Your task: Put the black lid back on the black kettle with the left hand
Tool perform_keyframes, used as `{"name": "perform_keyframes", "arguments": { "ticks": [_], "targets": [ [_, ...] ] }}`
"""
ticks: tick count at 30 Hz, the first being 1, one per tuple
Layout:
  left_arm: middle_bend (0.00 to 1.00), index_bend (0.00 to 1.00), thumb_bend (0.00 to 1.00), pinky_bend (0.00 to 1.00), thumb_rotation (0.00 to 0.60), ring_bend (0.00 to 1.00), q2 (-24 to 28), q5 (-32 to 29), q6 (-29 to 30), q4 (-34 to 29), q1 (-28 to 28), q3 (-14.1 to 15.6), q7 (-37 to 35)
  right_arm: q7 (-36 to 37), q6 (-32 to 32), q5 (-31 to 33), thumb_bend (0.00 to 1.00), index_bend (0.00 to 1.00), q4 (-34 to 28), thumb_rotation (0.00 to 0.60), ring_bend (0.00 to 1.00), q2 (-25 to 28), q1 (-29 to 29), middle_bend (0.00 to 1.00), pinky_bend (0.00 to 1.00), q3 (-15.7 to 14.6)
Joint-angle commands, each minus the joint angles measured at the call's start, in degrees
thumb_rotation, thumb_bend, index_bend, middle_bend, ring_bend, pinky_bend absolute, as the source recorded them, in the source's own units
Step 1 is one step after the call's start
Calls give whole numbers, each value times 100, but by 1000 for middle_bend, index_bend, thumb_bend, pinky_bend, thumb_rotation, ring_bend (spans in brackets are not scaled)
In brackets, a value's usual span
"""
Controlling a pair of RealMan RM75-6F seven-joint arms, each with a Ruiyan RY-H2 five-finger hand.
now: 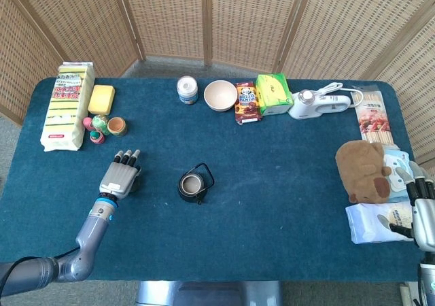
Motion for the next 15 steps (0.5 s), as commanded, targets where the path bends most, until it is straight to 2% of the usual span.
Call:
{"name": "perform_keyframes", "arguments": {
  "ticks": [1, 8, 15],
  "targets": [
    [0, 415, 242, 72, 600, 0, -15, 7, 45, 10, -3, 6, -2, -3, -4, 1, 98, 116, -2, 600, 0, 3, 2, 0, 0, -2],
    [0, 417, 243, 72, 600, 0, 3, 38, 64, -34, 9, -1, -135, -1, -30, 10, 99, 116, -14, 600, 0, 10, 7, 0, 0, -12],
    [0, 417, 242, 72, 600, 0, 336, 439, 265, -579, 59, -128, -514, 5, -64, 25, 99, 116, -24, 600, 0, 14, 17, 0, 0, -19]
  ]
}}
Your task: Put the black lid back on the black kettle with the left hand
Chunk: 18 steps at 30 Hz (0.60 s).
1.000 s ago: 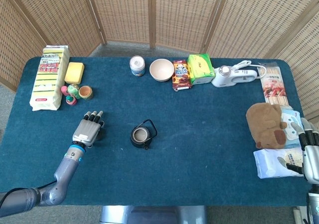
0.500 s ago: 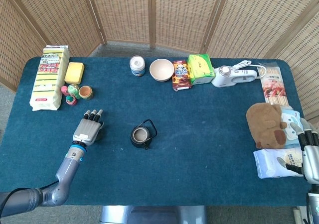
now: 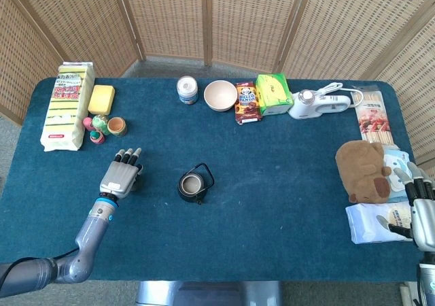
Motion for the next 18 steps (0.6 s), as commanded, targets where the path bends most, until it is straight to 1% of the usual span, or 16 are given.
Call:
{"name": "perform_keyframes", "arguments": {
  "ticks": [1, 6, 10, 13, 18],
  "targets": [
    [0, 417, 242, 72, 600, 0, 217, 237, 140, -332, 38, -74, -203, 1, -5, 0, 99, 116, -6, 600, 0, 3, 1, 0, 0, -3],
    [0, 417, 242, 72, 600, 0, 399, 495, 244, -673, 31, -50, -215, -3, -9, -8, 98, 116, -16, 600, 0, 3, 3, 0, 0, -11],
    [0, 416, 243, 72, 600, 0, 461, 709, 337, -1039, -26, -102, -206, -5, -24, 3, 98, 116, -22, 600, 0, 4, 6, 0, 0, -16],
    [0, 417, 242, 72, 600, 0, 430, 819, 409, -1298, -106, -190, -147, -7, -37, 14, 99, 116, -27, 600, 0, 10, 9, 0, 0, -17],
    [0, 417, 242, 72, 600, 0, 268, 709, 481, -1550, -297, -295, 229, 18, -49, 12, 98, 116, -35, 600, 0, 27, 10, 0, 0, -22]
  ]
}}
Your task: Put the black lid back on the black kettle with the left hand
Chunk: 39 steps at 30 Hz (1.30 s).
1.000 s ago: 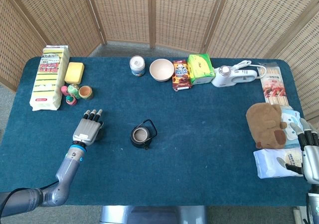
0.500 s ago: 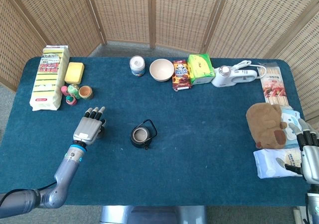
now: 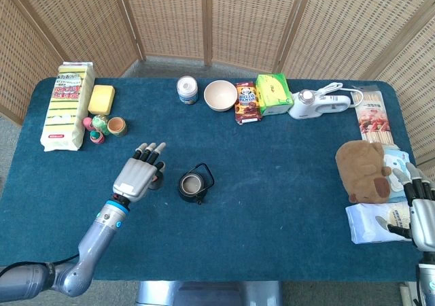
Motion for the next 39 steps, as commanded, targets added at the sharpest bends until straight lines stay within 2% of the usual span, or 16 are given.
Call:
{"name": "perform_keyframes", "arguments": {
  "ticks": [1, 8, 19, 31, 39],
  "targets": [
    [0, 417, 242, 72, 600, 0, -170, -122, 81, -153, -179, -102, 334, 15, -2, -4, 98, 116, -2, 600, 0, 9, 0, 0, 0, -3],
    [0, 416, 242, 72, 600, 0, -648, -625, 72, -29, -539, -266, 824, 43, -39, 7, 99, 116, 10, 600, 0, 16, 10, 0, 0, -10],
    [0, 416, 237, 72, 600, 0, -1183, -1094, 145, 382, -934, -297, 1350, 37, -106, 24, 100, 116, 26, 600, 0, 4, 38, 0, 0, -24],
    [0, 416, 235, 72, 600, 0, -1663, -1351, 201, 733, -1175, -372, 1431, 55, -136, 23, 100, 116, 39, 600, 0, 0, 47, 0, 0, -41],
    [0, 416, 235, 72, 600, 0, -1783, -1464, 289, 834, -1247, -423, 1407, 119, -132, 44, 100, 116, 42, 600, 0, 25, 40, 0, 0, -30]
  ]
}}
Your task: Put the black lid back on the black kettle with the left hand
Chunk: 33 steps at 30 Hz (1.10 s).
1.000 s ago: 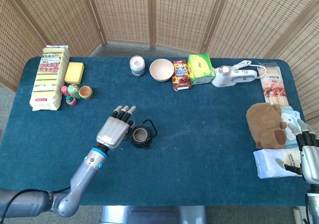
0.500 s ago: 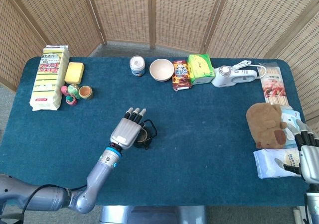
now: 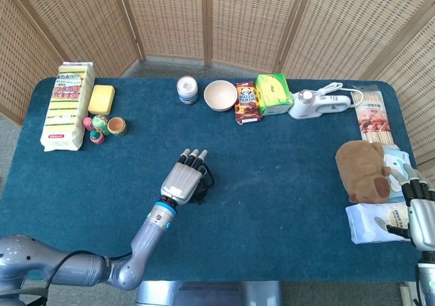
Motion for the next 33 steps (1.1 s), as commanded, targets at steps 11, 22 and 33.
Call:
{"name": "perform_keyframes", "arguments": {
  "ticks": [11, 22, 33],
  "targets": [
    [0, 356, 229, 72, 600, 0, 48, -292, 244, -123, -49, -24, 196, -2, -14, 12, 100, 116, -26, 600, 0, 12, 1, 0, 0, -6],
    [0, 142, 213, 72, 600, 0, 34, -473, 314, -164, -122, -72, 243, 33, -16, 37, 100, 116, -29, 600, 0, 31, 0, 0, 0, 7],
    [0, 130, 212, 72, 600, 0, 312, -214, 471, -521, -61, -66, 22, 43, -19, 30, 100, 116, -37, 600, 0, 38, -1, 0, 0, 0]
  ]
}}
